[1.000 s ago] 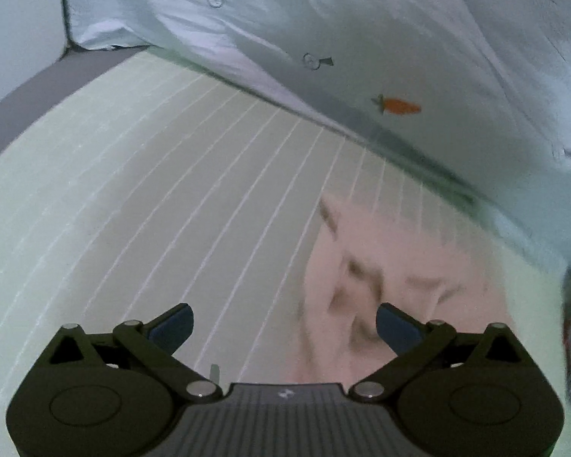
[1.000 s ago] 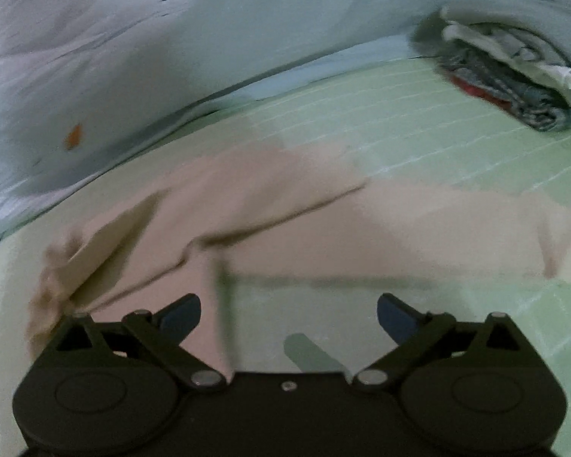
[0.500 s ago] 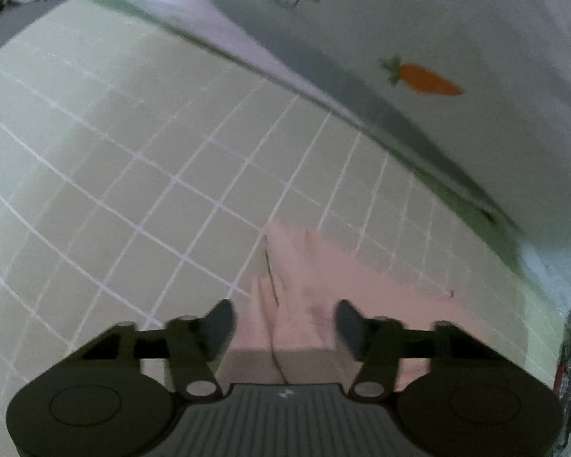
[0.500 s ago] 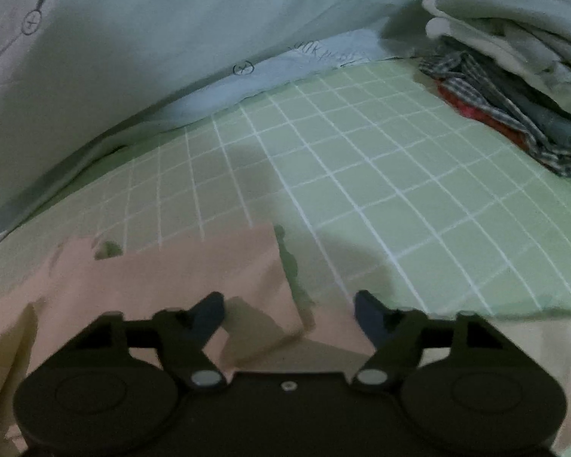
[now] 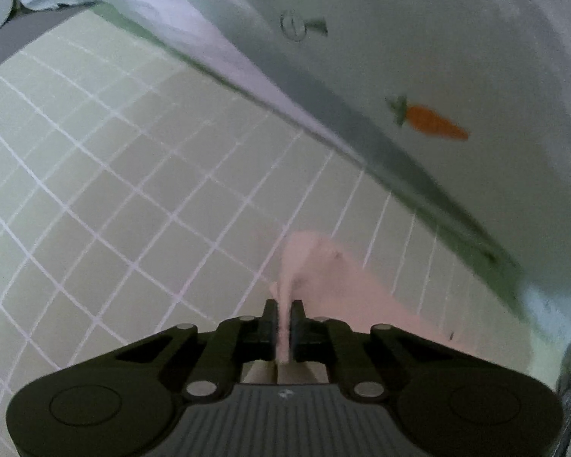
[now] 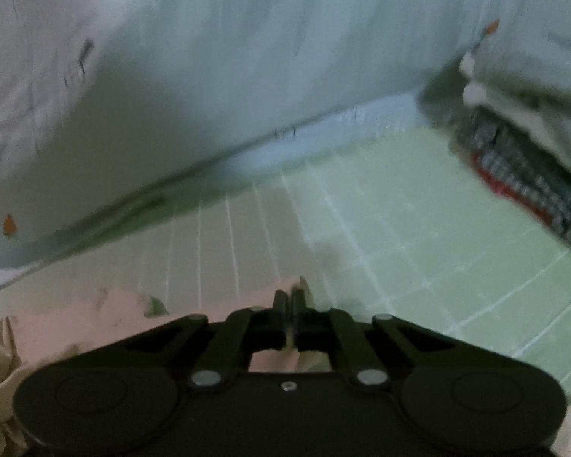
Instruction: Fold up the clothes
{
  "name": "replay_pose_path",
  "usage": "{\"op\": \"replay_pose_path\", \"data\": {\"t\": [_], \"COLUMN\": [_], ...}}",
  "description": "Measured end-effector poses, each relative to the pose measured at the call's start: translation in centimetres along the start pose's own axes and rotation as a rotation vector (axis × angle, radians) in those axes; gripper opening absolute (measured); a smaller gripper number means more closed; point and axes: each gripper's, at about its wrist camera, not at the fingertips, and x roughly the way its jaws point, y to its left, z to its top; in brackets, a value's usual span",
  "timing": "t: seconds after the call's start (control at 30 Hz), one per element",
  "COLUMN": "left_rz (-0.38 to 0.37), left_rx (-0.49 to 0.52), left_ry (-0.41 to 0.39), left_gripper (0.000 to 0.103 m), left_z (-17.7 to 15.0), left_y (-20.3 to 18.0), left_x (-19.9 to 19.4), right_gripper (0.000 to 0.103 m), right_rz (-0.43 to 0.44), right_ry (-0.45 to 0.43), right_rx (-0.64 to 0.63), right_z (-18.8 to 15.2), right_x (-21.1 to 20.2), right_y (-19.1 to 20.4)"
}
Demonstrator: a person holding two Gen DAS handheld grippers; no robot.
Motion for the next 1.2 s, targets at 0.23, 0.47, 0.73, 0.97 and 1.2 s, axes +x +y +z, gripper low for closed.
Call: {"op": "replay_pose_path", "data": {"t": [0.23, 0.47, 0.73, 0.97, 1.2], "left_rz": [-0.017, 0.001, -0.042, -0.043, -0.051], "left_rx": [-0.004, 0.005, -0.009, 0.006, -0.082], "left_ry": [-0.045, -0.010, -0.048, 0.035, 0.007], "left_gripper": [0.006, 0.013, 0.037, 0.031, 0.003], "left_z": [1.6, 2.4, 3.3, 2.9, 4.1], "left_y": [-1.0, -1.9, -1.4, -2.2, -2.6], "left_x": [-0.9, 2.3, 2.0, 4.9, 4.9], "right_gripper": [0.003, 0.003, 0.003, 0.003, 0.003], "right_rz": [-0.041, -0.136, -0.177, -0.172, -0.190], "right_ry": [-0.131, -0.077, 0.011, 0.016, -0.022], "right_rx": [0.019, 0.054, 0.106, 0.149, 0.130], "right_z": [3.1, 2.8, 0.5, 0.7, 0.5], "right_x": [-3.9, -1.9, 0.9, 1.9, 1.4], "right_y": [-1.7, -4.4, -5.1, -5.5, -5.4]}}
